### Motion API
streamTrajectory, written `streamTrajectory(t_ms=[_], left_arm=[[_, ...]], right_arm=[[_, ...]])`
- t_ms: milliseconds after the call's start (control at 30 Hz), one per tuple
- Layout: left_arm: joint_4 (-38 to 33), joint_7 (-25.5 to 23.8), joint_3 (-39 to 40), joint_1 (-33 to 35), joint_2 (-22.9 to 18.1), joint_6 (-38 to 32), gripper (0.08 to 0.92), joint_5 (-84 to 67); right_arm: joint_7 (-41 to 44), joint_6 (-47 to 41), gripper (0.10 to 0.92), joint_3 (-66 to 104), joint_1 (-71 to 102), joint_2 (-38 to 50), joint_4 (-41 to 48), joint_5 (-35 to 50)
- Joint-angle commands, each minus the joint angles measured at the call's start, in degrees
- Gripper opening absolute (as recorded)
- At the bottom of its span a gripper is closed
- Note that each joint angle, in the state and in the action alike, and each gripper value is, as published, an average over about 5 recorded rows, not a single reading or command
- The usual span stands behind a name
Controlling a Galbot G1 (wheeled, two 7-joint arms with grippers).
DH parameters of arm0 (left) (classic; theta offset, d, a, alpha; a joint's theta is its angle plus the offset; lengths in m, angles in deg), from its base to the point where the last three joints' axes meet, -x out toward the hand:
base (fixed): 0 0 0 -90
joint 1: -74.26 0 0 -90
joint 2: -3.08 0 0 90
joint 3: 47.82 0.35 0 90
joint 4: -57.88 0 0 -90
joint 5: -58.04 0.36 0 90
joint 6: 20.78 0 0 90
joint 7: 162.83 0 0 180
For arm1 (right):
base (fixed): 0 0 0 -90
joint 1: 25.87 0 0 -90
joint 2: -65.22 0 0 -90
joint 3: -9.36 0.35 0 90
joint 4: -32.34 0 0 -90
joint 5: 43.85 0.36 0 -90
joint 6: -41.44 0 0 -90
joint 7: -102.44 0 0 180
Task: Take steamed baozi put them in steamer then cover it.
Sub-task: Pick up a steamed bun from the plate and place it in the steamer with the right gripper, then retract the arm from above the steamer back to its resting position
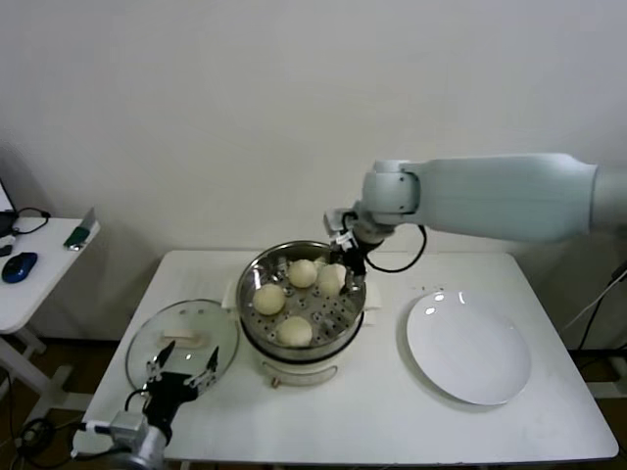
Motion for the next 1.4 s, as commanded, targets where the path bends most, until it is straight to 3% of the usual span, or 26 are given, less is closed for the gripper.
streamTrajectory(t_ms=[33,600,933,1167,1400], left_arm=[[0.3,0.0,0.0,-0.1,0.0,0.0,0.823,0.1],[0.5,-0.1,0.0,-0.5,0.0,0.0,0.823,0.0],[0.1,-0.1,-0.3,-0.5,0.1,0.1,0.823,-0.4],[-0.2,0.6,-0.2,-0.5,0.3,0.0,0.823,-2.2],[0.9,1.9,0.2,-1.2,1.0,-1.6,0.823,-2.4]], right_arm=[[-2.5,-1.9,0.704,1.7,8.8,-3.6,3.4,-3.8],[-2.9,-1.5,0.716,2.1,9.7,-3.4,4.2,-6.2],[-1.3,1.7,0.819,8.1,5.2,2.4,4.5,2.6],[-11.0,-0.8,0.823,22.5,8.9,15.6,2.6,11.7],[-27.3,1.9,0.823,50.6,31.4,32.1,-2.5,4.9]])
